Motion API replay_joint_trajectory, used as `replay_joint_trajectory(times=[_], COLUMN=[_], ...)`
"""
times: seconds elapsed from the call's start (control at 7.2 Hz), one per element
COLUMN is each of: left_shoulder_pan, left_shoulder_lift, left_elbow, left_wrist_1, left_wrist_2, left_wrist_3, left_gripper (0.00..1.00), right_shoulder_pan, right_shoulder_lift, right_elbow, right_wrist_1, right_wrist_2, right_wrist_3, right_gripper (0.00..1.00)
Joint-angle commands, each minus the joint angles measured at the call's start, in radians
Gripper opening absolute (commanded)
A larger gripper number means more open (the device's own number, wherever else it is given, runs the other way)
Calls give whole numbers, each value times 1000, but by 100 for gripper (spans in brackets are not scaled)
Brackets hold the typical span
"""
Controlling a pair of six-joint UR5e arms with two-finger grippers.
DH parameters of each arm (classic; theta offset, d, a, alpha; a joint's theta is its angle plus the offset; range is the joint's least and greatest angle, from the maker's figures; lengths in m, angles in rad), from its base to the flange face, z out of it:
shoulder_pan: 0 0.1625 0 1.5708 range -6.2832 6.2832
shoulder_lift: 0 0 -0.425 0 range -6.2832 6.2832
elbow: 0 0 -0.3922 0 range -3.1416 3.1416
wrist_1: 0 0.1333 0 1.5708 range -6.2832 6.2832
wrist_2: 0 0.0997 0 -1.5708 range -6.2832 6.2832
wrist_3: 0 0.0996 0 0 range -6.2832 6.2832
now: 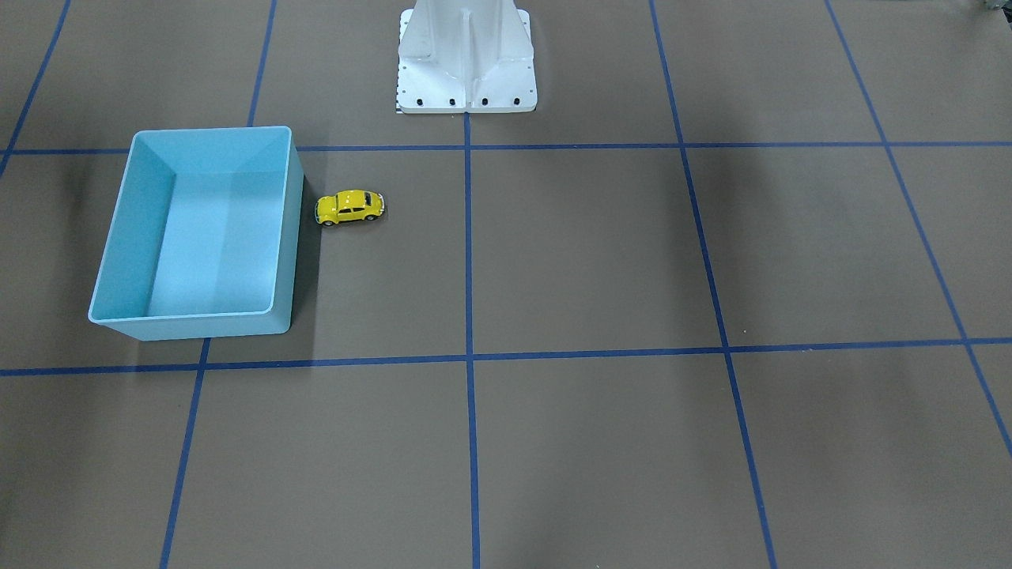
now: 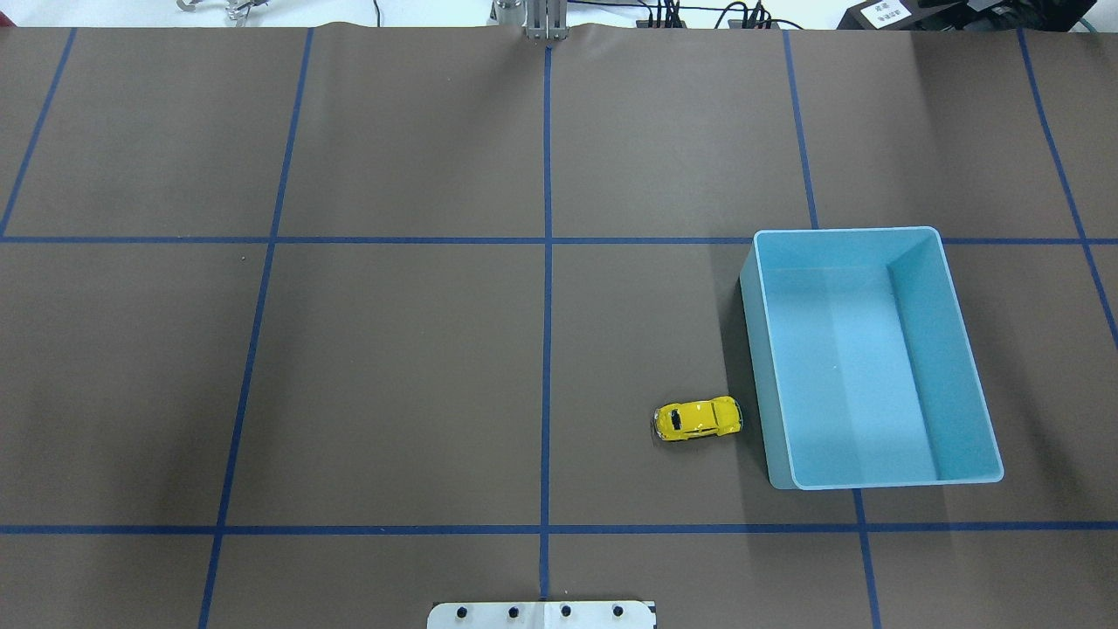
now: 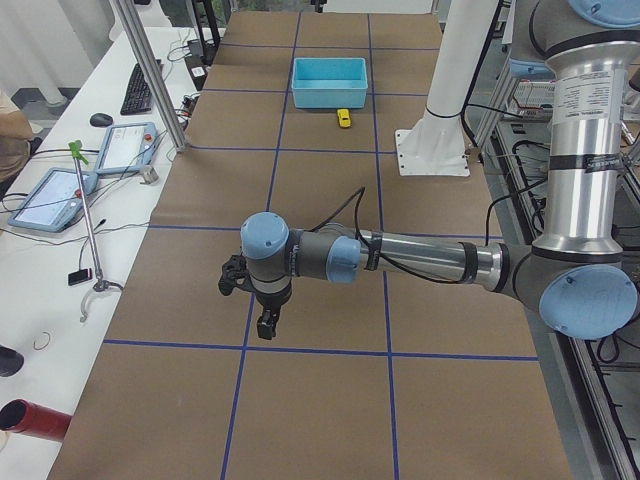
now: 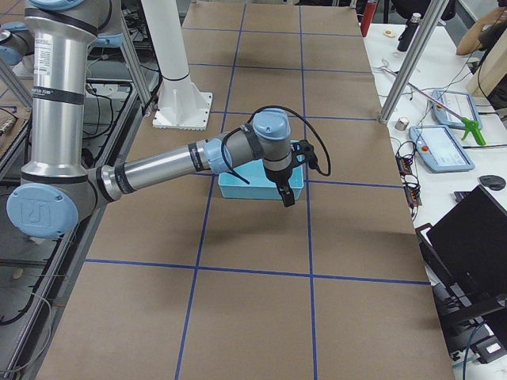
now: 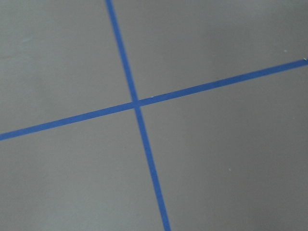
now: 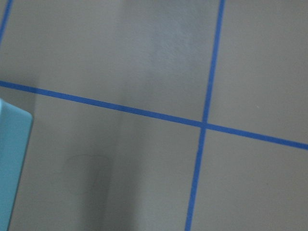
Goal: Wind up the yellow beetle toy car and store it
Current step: 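Move the right gripper over the bin toward the stopped car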
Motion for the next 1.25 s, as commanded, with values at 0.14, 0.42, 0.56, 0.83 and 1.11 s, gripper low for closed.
replay_joint_trajectory(times=[0.14, 0.42, 0.56, 0.83, 1.11], left_shoulder_pan=[-26, -26, -27, -24, -26], left_shoulder_lift=[52, 74, 74, 71, 69], left_elbow=[-33, -32, -29, -46, -47], left_wrist_1=[35, 30, 27, 32, 32], left_wrist_2=[-89, -90, -92, -83, -78], left_wrist_3=[21, 27, 36, 25, 24], left_gripper=[100, 100, 100, 100, 100], right_shoulder_pan=[-274, -409, -492, -658, -672], right_shoulder_lift=[70, 171, 182, 183, 248], right_elbow=[249, 301, 304, 304, 257], right_wrist_1=[-123, -158, -157, -203, -258], right_wrist_2=[-15, -47, -100, -305, -385], right_wrist_3=[222, 220, 180, -157, -335], right_gripper=[100, 100, 100, 100, 100])
